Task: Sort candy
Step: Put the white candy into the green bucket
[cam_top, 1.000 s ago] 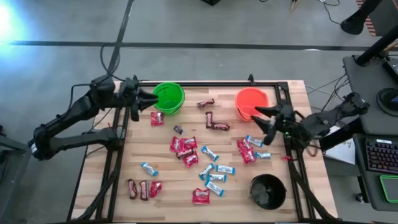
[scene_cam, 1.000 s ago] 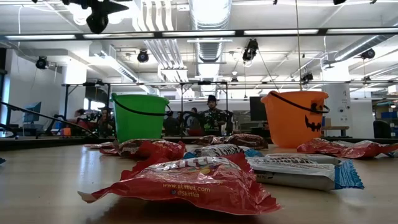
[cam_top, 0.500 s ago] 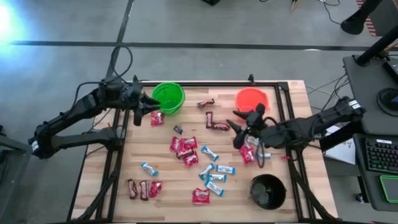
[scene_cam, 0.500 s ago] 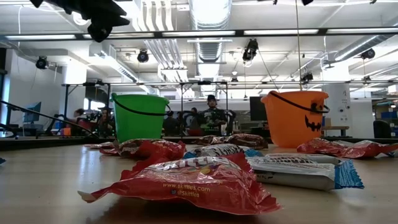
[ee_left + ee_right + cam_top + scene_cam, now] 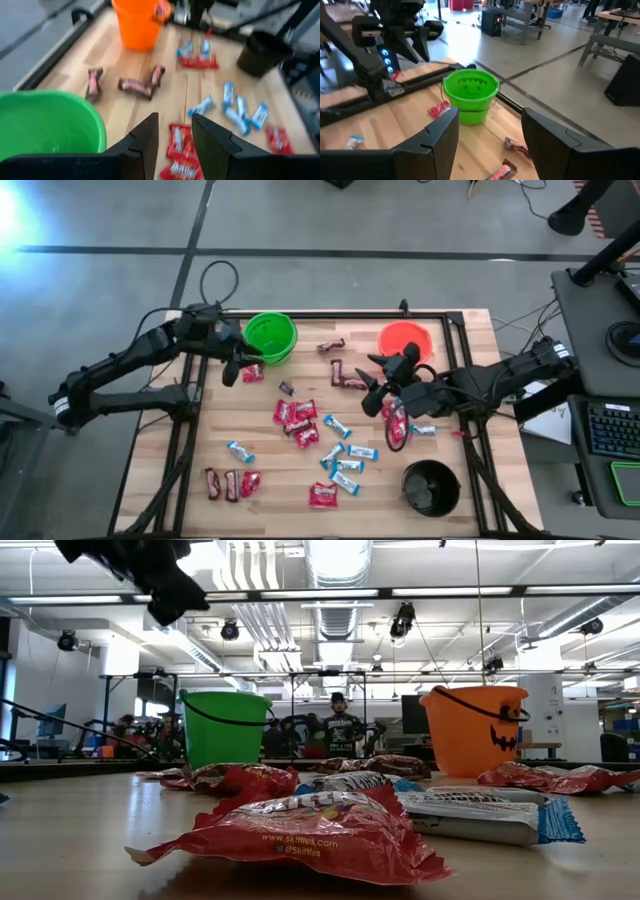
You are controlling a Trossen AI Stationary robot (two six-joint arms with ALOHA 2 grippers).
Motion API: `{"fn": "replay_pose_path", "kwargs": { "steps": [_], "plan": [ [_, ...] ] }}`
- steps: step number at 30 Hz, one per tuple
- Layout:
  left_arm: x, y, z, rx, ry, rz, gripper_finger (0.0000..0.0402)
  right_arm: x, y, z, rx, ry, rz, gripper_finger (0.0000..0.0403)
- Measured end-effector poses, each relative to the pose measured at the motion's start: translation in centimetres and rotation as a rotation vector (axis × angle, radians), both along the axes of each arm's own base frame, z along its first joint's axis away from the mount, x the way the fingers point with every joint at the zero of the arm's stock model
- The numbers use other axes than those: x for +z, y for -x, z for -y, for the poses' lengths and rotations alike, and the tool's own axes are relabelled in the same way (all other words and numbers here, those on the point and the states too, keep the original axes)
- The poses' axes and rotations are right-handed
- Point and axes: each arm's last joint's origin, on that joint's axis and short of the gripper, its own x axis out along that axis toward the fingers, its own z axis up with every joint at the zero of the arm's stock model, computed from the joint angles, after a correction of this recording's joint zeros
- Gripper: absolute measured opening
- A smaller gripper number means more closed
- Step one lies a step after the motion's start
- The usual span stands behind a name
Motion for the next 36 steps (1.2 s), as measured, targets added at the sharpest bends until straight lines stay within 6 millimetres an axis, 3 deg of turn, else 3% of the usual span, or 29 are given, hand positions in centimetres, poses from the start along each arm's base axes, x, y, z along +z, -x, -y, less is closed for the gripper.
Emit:
{"fn": "replay_pose_path", "kwargs": {
  "steps": [15, 26, 36],
  "plan": [
    [-3.5, -2.6, -1.6, -0.121, -0.032, -0.215, 0.01, 0.1, -0.1, 0.0, -0.02, -0.051, 0.036, 0.0203],
    [-6.6, -4.7, -2.8, -0.142, 0.051, -0.356, 0.01, 0.4, 0.0, 0.0, -0.02, -0.054, 0.047, 0.0203],
    [-7.0, -5.3, -3.0, -0.138, 0.054, -0.346, 0.0097, 0.4, 0.0, 0.0, -0.009, -0.047, 0.031, 0.0203]
  ]
}}
